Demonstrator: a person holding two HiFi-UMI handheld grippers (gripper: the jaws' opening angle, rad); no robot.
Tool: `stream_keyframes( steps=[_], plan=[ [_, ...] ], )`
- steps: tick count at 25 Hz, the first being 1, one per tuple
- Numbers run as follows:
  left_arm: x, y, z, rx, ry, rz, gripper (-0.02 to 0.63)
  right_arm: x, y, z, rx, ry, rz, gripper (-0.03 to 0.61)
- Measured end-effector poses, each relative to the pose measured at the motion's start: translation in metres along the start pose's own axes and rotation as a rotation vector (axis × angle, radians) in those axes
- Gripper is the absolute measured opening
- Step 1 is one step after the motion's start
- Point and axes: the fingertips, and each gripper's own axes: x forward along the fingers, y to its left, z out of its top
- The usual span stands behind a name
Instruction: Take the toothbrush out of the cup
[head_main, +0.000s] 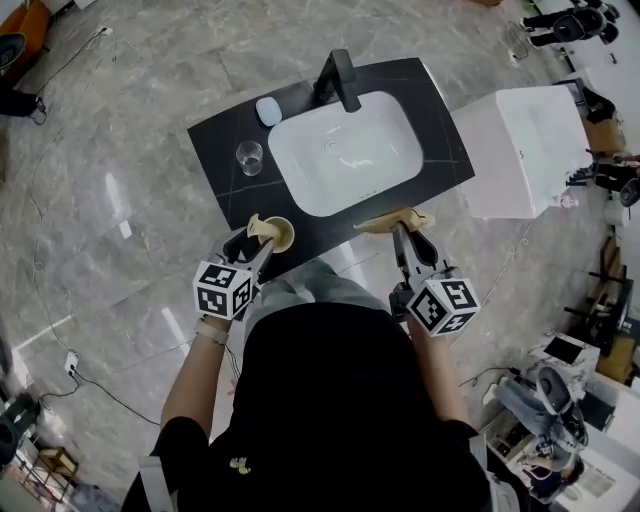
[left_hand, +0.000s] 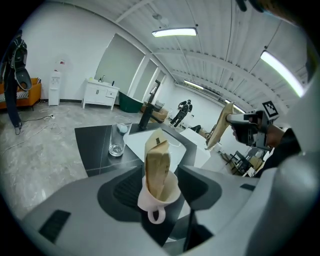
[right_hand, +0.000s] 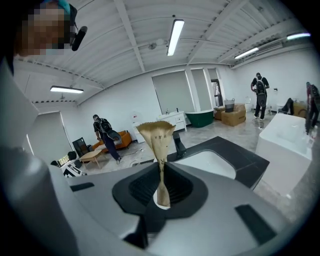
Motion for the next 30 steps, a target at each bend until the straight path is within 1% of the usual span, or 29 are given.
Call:
stream_keyframes(
  steps=[3, 8, 10, 12, 15, 21, 30],
  plan=[
    [0.005, 0.0, 0.0, 0.003, 0.014, -0.004, 0.215, -0.007, -0.005, -0.004, 0.011, -0.001, -0.023, 0.046],
    [0.009, 0.005, 0.001, 0.017, 0.026, 0.018, 0.205, -0.015, -0.011, -0.007, 0.028, -0.005, -0.047, 0.046],
    [0.01, 0.008, 0.003, 0.025, 0.018, 0.031, 0.161, -0.016, -0.013, -0.008, 0.031, -0.004, -0.054, 0.046],
    [0.01, 0.011, 0.005, 0.036, 0.013, 0.041, 0.095, -0.017, -0.014, -0.009, 0.034, -0.004, -0.06, 0.046],
    [0.01, 0.016, 0.006, 0.05, 0.01, 0.054, 0.063, -0.018, -0.016, -0.012, 0.041, -0.003, -0.066, 0.046],
    [0.012, 0.016, 0.005, 0.062, 0.019, 0.066, 0.051, -0.016, -0.017, -0.014, 0.046, -0.004, -0.066, 0.046],
    [0.002, 0.013, 0.019, 0.036, 0.005, 0.09, 0.048, -0.013, -0.014, -0.013, 0.036, -0.005, -0.035, 0.046]
  ],
)
